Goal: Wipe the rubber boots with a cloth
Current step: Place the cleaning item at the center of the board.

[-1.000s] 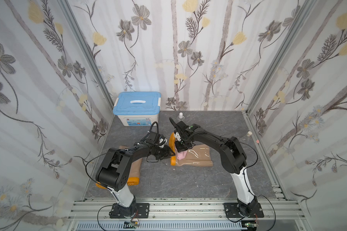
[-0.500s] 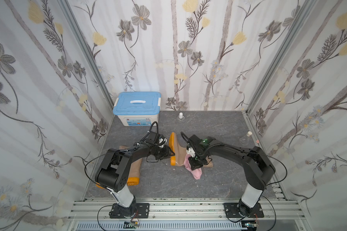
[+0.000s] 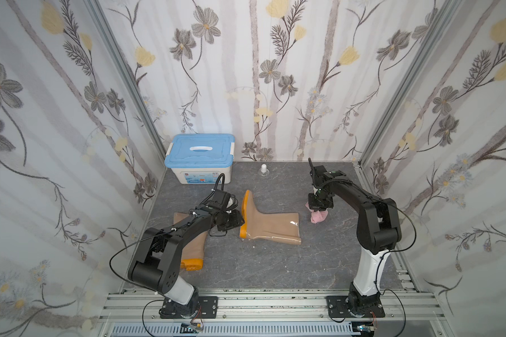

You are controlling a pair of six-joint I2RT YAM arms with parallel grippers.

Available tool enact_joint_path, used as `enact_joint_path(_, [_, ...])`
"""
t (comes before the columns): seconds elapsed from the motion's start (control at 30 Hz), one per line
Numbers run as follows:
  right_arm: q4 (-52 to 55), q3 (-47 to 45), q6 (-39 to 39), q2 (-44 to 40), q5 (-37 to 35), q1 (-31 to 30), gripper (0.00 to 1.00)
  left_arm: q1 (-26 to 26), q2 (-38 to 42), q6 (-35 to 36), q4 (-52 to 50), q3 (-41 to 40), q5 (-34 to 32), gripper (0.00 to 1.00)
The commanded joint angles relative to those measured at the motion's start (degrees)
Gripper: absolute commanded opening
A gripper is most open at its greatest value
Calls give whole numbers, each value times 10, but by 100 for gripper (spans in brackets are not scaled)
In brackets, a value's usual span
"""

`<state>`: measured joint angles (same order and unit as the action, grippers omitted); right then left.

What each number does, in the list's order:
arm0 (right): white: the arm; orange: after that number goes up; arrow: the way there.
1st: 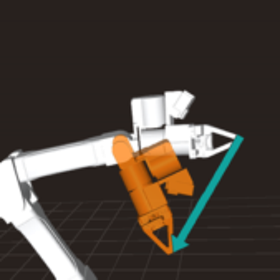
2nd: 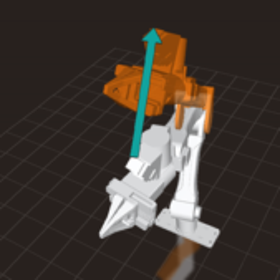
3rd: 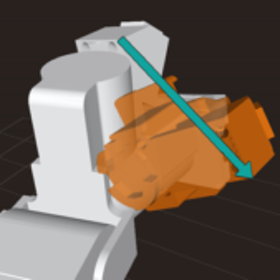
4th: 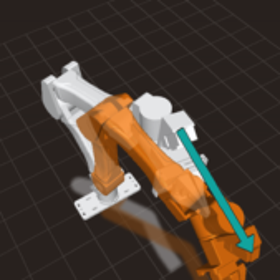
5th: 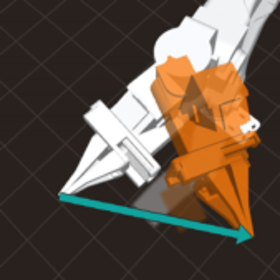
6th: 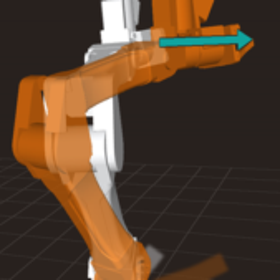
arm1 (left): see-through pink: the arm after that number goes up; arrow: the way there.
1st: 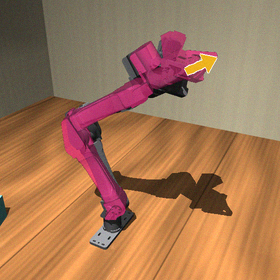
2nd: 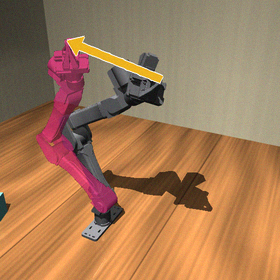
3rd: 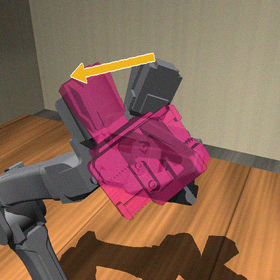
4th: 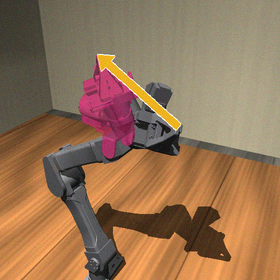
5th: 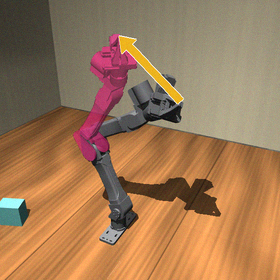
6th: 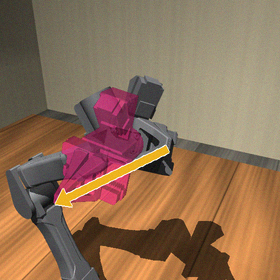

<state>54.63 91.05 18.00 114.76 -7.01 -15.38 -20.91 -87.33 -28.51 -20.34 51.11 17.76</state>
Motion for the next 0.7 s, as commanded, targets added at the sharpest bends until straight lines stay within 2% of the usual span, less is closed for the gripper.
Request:
enact_joint_path(0.0, [27,38,-4,32,-89,10,66,-3,28,11,-54,7,-60,58])
enact_joint_path(0.1, [41,48,-19,17,-128,13,88,-3,47,14,-65,10,-66,59])
enact_joint_path(0.17, [48,50,-28,-4,-134,20,95,-3,52,14,-71,15,-65,59])
enact_joint_path(0.3, [82,74,-35,-54,-55,43,95,-13,55,13,-77,36,-59,59])
enact_joint_path(0.4, [35,43,-35,-141,23,44,96,-27,57,14,-86,54,-64,59])
enact_joint_path(0.67, [51,14,-18,-260,-107,64,97,-45,52,14,-94,68,-63,59])
